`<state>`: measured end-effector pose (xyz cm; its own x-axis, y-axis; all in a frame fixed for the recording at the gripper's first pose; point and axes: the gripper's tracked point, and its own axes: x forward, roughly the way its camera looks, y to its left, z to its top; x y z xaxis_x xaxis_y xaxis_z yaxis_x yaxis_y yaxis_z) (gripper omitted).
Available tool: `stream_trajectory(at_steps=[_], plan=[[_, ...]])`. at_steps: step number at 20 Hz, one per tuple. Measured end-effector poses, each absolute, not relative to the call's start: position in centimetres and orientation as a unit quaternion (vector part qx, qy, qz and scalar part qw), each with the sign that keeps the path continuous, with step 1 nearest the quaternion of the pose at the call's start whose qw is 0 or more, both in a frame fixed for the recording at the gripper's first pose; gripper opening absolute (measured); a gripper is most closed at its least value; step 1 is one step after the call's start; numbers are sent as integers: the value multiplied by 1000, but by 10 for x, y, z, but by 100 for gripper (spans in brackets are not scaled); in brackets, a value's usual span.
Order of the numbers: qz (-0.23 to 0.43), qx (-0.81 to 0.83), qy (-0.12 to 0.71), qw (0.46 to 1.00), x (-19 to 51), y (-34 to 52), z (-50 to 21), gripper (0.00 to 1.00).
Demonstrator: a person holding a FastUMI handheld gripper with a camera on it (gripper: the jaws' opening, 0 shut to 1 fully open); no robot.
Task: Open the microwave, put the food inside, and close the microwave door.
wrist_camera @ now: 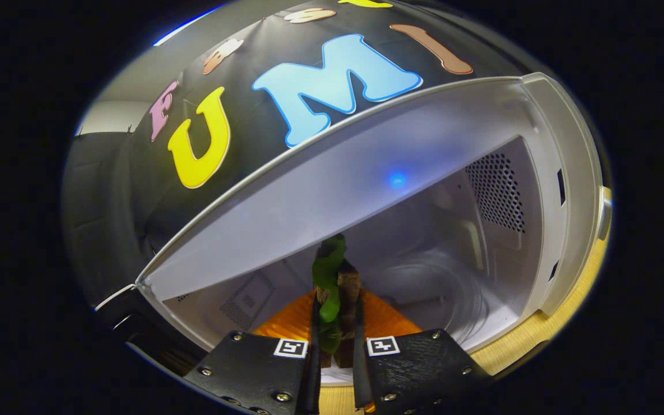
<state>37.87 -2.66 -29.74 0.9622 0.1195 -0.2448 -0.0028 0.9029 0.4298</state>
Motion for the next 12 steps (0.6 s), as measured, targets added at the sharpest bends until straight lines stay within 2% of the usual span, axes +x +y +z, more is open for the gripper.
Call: stream_trajectory(at_steps=[4, 9, 10, 12], plan=[[17, 185, 144, 972, 393, -41, -308, 23], [-40, 115, 169, 978, 386, -70, -324, 63], [-58, 90, 165, 980, 381, -78, -322, 66], [-93, 19, 142, 985, 369, -93, -307, 84]])
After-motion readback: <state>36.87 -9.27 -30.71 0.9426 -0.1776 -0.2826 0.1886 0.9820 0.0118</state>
